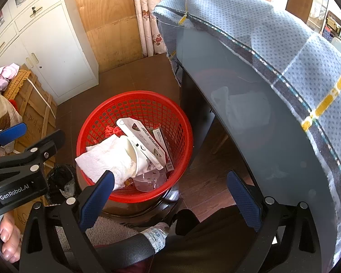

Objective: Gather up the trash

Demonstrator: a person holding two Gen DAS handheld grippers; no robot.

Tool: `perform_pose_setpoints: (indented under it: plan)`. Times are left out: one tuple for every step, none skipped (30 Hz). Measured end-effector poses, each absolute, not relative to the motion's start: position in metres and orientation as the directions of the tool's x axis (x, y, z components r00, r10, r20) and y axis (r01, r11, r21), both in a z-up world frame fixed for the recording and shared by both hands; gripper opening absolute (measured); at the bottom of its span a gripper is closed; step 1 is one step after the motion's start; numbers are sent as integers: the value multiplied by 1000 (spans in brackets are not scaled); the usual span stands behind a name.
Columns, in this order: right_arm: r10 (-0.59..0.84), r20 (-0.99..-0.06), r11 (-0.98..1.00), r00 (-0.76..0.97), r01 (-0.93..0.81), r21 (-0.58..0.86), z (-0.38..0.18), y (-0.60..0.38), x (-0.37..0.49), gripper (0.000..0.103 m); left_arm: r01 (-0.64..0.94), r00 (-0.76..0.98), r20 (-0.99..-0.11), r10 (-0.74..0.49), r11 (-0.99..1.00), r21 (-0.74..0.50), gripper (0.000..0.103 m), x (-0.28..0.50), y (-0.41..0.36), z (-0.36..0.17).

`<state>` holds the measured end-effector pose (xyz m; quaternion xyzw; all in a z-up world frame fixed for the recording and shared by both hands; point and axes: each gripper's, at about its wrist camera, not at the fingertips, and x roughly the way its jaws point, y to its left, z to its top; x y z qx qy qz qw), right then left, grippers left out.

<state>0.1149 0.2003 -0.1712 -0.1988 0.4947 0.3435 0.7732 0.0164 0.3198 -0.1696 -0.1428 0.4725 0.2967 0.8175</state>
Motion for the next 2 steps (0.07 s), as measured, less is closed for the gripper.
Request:
perform_pose_setpoints:
  plan:
    - [334, -902, 685, 275, -728, 32, -171, 200, 115, 97, -621, 376, -857, 352, 783, 50, 93, 17, 320, -170]
    - [334, -901, 685, 277, -728, 30, -171, 201, 115, 97, -621, 376, -856, 354, 782, 50, 93, 16, 320, -170]
